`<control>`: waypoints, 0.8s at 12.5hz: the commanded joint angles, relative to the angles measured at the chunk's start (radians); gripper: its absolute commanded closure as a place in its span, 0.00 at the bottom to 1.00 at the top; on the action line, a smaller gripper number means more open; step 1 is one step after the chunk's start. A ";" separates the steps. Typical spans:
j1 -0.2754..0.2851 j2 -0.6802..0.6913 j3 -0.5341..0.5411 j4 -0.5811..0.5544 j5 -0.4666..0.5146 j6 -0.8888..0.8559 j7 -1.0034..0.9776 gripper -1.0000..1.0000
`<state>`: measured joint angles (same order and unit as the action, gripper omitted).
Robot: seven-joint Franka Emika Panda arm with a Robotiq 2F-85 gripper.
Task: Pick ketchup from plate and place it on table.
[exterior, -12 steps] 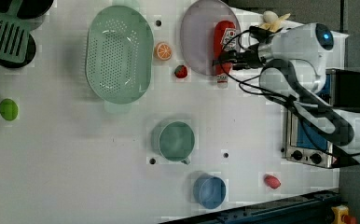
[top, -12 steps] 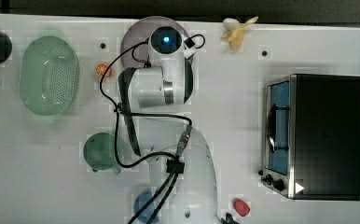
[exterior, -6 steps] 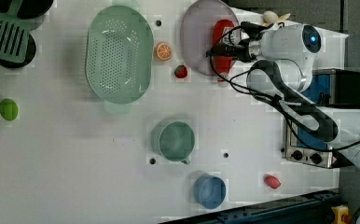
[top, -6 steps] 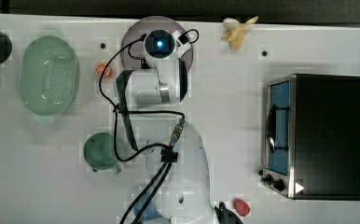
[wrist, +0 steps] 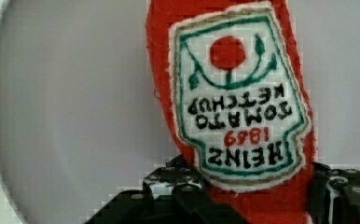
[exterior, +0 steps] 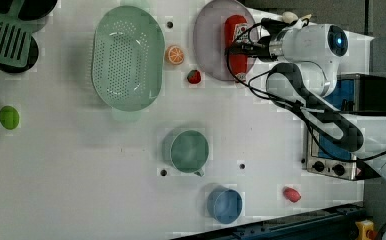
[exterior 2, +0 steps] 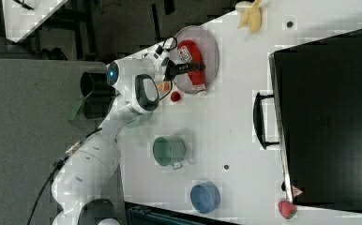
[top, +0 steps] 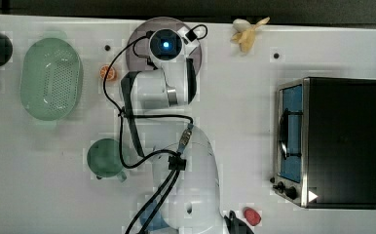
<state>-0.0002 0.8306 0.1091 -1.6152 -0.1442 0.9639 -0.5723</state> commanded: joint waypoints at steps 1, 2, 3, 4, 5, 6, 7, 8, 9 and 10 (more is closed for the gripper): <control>-0.011 -0.101 0.009 0.024 0.002 -0.019 0.006 0.40; -0.015 -0.148 0.009 0.018 0.002 -0.061 0.019 0.40; -0.018 -0.199 0.009 0.014 0.002 -0.129 0.040 0.40; -0.021 -0.250 0.009 0.013 0.002 -0.215 0.065 0.40; -0.025 -0.299 0.008 0.012 0.002 -0.314 0.082 0.40; -0.030 -0.344 0.007 0.011 0.002 -0.410 0.086 0.40; -0.034 -0.384 0.006 0.010 0.003 -0.490 0.089 0.40; -0.038 -0.420 0.001 0.005 0.004 -0.555 0.116 0.40; -0.044 -0.457 -0.005 -0.014 0.006 -0.602 0.174 0.40; -0.053 -0.497 -0.007 -0.044 0.015 -0.629 0.242 0.40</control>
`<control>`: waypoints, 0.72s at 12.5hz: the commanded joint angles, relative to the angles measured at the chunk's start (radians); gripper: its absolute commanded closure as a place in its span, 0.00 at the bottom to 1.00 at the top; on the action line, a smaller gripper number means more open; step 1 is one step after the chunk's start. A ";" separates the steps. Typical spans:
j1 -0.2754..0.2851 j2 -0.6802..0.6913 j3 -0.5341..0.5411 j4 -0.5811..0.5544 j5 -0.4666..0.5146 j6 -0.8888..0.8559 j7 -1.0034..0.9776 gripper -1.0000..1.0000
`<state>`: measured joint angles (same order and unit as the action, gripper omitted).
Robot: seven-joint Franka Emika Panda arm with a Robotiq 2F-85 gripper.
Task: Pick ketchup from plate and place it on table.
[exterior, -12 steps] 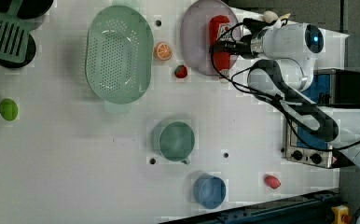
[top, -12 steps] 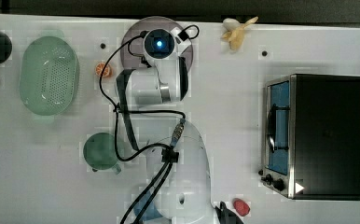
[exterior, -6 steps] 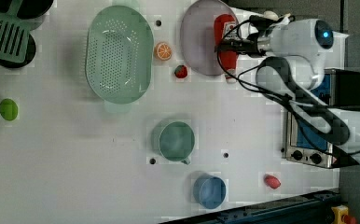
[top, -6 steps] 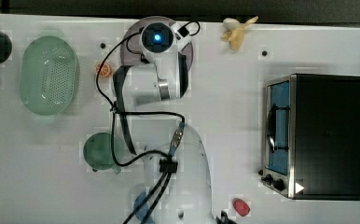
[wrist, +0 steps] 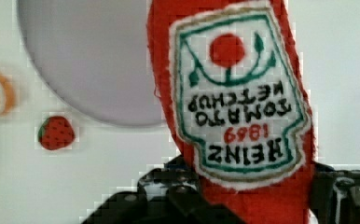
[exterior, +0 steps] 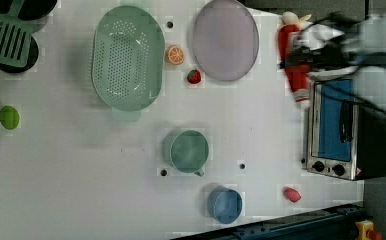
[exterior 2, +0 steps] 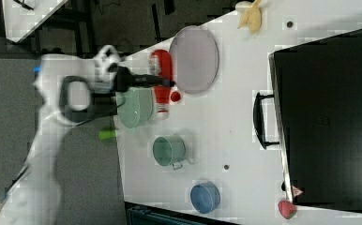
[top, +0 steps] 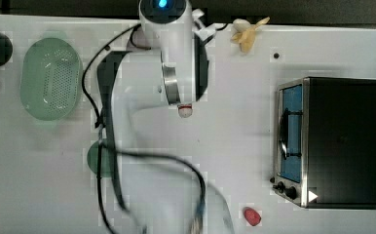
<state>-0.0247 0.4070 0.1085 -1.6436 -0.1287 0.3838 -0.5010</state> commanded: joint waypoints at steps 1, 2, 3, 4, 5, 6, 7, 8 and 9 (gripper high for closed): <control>-0.038 -0.115 -0.008 -0.056 0.005 -0.054 0.232 0.40; -0.044 -0.156 -0.011 -0.103 0.005 -0.051 0.274 0.40; -0.049 -0.195 -0.014 -0.156 0.005 -0.050 0.297 0.40; -0.055 -0.233 -0.015 -0.214 0.005 -0.040 0.310 0.40; -0.060 -0.268 -0.016 -0.275 0.006 -0.010 0.311 0.40; -0.066 -0.298 -0.020 -0.336 0.009 0.042 0.311 0.40; -0.069 -0.323 -0.028 -0.398 0.023 0.106 0.311 0.40; -0.073 -0.342 -0.036 -0.459 0.043 0.163 0.311 0.40; -0.076 -0.348 -0.043 -0.511 0.057 0.209 0.311 0.40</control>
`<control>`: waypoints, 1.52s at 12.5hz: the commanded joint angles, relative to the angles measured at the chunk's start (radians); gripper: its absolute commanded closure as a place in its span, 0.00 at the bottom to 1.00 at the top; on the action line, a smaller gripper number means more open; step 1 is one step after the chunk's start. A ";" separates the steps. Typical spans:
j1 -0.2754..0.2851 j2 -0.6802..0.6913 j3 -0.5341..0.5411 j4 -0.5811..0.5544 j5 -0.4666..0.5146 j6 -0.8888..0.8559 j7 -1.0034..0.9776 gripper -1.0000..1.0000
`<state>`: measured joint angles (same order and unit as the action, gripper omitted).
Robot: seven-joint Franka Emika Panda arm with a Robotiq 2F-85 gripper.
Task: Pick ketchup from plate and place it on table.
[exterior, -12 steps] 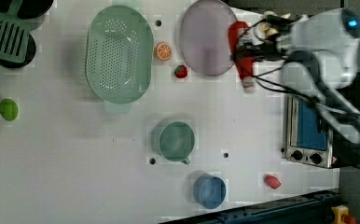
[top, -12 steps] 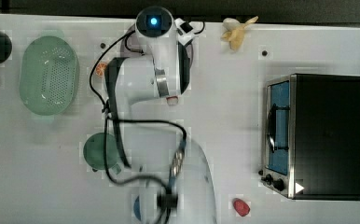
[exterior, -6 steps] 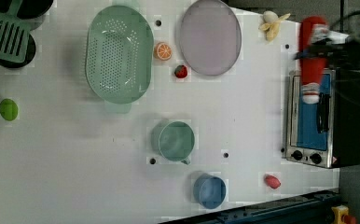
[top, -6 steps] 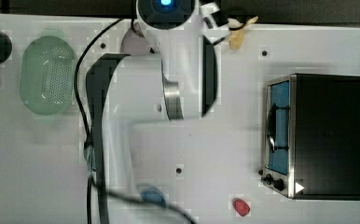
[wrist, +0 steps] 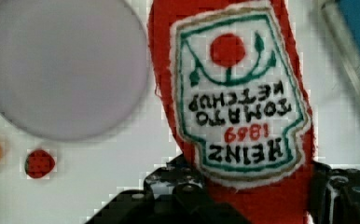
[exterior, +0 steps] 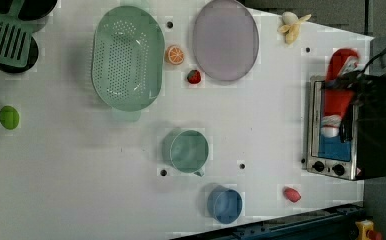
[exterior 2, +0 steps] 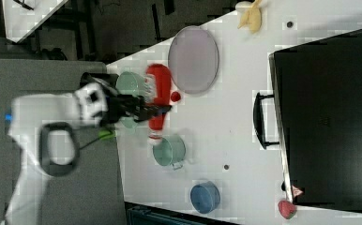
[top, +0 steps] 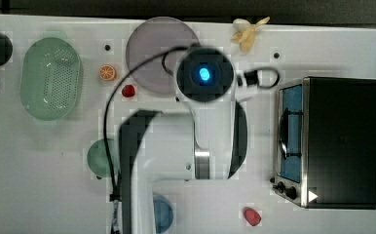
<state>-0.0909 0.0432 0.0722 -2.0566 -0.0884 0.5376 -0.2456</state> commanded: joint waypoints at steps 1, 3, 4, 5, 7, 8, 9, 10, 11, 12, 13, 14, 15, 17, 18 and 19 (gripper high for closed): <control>-0.012 0.020 -0.013 -0.144 0.030 0.099 0.056 0.40; -0.015 0.045 -0.021 -0.226 0.061 0.212 0.056 0.40; -0.015 0.061 -0.024 -0.260 0.068 0.280 0.056 0.40; -0.015 0.080 -0.025 -0.290 0.068 0.342 0.056 0.40; -0.015 0.123 -0.026 -0.336 0.068 0.433 0.056 0.40; -0.015 0.143 -0.027 -0.353 0.068 0.457 0.056 0.36; -0.014 0.158 -0.027 -0.365 0.068 0.481 0.056 0.26; -0.013 0.166 -0.027 -0.373 0.068 0.501 0.056 0.15; -0.013 0.164 -0.027 -0.375 0.068 0.510 0.056 0.04; -0.014 0.156 -0.027 -0.372 0.068 0.508 0.056 0.00; -0.013 0.139 -0.027 -0.367 0.068 0.508 0.056 0.00; -0.013 0.114 -0.027 -0.357 0.068 0.505 0.056 0.00; -0.013 0.081 -0.026 -0.339 0.068 0.490 0.056 0.00; -0.013 0.010 -0.027 -0.283 0.068 0.398 0.062 0.00; -0.013 -0.021 -0.027 -0.244 0.068 0.311 0.063 0.00; -0.013 -0.048 -0.027 -0.198 0.070 0.218 0.075 0.00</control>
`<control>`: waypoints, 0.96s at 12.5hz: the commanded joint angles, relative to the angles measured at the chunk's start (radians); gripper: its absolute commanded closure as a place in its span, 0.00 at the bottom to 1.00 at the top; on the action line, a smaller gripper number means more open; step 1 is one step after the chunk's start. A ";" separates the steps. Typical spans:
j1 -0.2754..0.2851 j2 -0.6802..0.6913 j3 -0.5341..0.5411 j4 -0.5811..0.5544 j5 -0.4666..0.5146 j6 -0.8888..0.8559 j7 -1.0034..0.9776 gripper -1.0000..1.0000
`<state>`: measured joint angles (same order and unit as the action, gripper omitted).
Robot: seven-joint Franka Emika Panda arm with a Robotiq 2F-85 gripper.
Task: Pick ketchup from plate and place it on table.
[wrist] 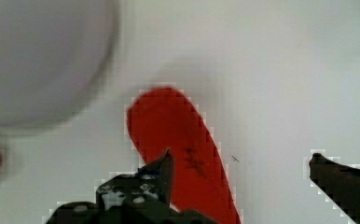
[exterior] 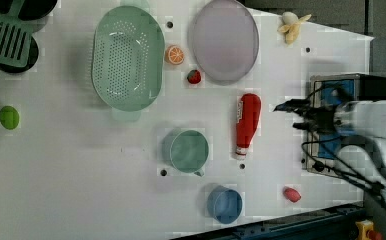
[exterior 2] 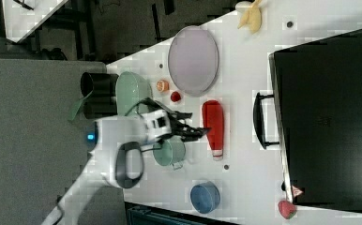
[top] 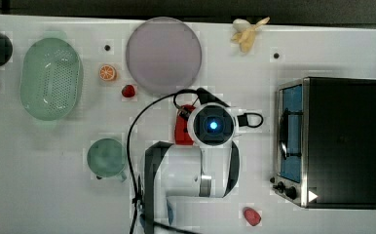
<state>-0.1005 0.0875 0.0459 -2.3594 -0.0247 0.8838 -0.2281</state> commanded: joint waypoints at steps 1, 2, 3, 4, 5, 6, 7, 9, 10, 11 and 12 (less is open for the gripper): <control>-0.004 -0.114 -0.001 0.162 0.016 -0.200 0.097 0.00; -0.003 -0.129 -0.001 0.223 0.019 -0.271 0.138 0.00; -0.002 -0.140 0.000 0.288 0.019 -0.343 0.151 0.00; -0.002 -0.146 0.000 0.356 0.019 -0.417 0.151 0.00; -0.002 -0.145 0.000 0.426 0.019 -0.489 0.151 0.00; -0.002 -0.142 0.000 0.490 0.019 -0.570 0.151 0.00; -0.002 -0.141 -0.001 0.543 0.019 -0.653 0.151 0.00; -0.003 -0.142 -0.002 0.612 0.018 -0.779 0.151 0.00; -0.003 -0.143 -0.002 0.632 0.018 -0.822 0.151 0.00; -0.003 -0.143 -0.002 0.641 0.018 -0.835 0.151 0.00; -0.003 -0.142 -0.002 0.640 0.018 -0.831 0.151 0.00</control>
<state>-0.1018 -0.0820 0.0443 -1.7061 -0.0075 0.0739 -0.1210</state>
